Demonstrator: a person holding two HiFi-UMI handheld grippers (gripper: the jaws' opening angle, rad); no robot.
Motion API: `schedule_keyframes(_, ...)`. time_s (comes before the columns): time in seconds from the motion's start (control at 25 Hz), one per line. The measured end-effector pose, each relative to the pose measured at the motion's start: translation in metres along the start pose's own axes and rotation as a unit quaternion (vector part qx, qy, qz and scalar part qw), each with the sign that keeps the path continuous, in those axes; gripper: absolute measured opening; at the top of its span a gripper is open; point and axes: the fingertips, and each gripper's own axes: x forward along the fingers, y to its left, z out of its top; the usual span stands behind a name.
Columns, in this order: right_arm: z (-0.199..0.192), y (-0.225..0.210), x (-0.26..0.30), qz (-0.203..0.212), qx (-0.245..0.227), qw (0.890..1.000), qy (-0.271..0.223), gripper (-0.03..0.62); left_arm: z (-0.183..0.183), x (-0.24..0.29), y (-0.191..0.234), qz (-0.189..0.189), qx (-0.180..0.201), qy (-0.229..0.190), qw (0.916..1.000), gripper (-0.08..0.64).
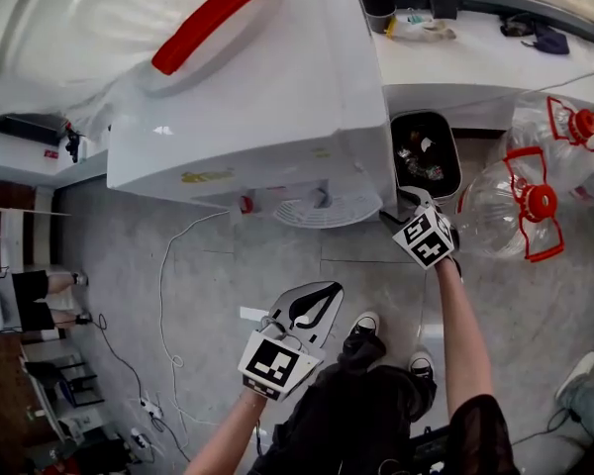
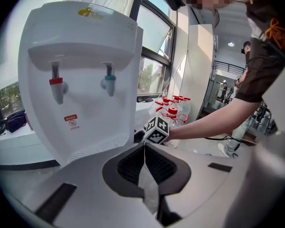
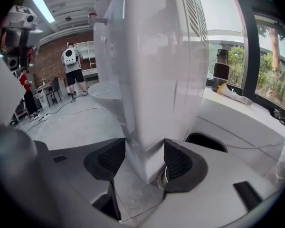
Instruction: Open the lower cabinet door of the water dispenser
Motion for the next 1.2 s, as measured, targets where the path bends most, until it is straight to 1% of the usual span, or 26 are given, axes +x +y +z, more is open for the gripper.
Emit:
schedule_keyframes(0.12,0.0,-0.001,-0.001,-0.006,0.016,1.0,0.009,0.238,-0.005,-0.002,0.006,0.01,-0.007,0.002,0.9999,0.02)
schedule_keyframes(0.28,-0.002,0.001,-0.003,-0.005,0.045,0.999,0.009,0.236,-0.003,-0.008,0.01,0.029,-0.03,-0.008,0.9991,0.02)
schedule_keyframes(0.4,0.0,0.001,-0.005,-0.013,0.061,0.998,0.013,0.238,-0.001,-0.019,0.016,0.039,-0.037,-0.011,0.9985,0.02)
schedule_keyframes(0.48,-0.002,0.005,-0.009,-0.013,0.063,0.998,0.02,0.239,-0.004,-0.027,0.02,0.045,-0.04,-0.008,0.9981,0.02)
schedule_keyframes(0.56,-0.009,0.018,-0.016,-0.007,0.059,0.998,0.025,0.221,-0.008,-0.034,0.021,0.049,-0.044,-0.004,0.9978,0.02)
schedule_keyframes(0.64,-0.017,0.034,-0.025,0.003,0.062,0.998,0.023,0.19,-0.011,-0.04,0.019,0.052,-0.048,0.0,0.9975,0.02)
schedule_keyframes(0.84,-0.036,0.084,-0.044,0.036,0.061,0.996,0.045,0.189,-0.012,-0.054,0.003,0.053,-0.065,0.001,0.9965,0.02)
schedule_keyframes(1.0,-0.048,0.135,-0.052,0.076,0.058,0.993,0.066,0.183,-0.014,-0.072,-0.011,0.058,-0.075,0.002,0.9955,0.02)
schedule_keyframes(1.08,-0.051,0.162,-0.052,0.099,0.055,0.991,0.073,0.181,-0.018,-0.083,-0.014,0.066,-0.083,0.001,0.9943,0.02)
schedule_keyframes(1.2,-0.051,0.213,-0.045,0.142,0.036,0.986,0.079,0.177,-0.03,-0.104,-0.017,0.085,-0.096,0.0,0.9918,0.02)
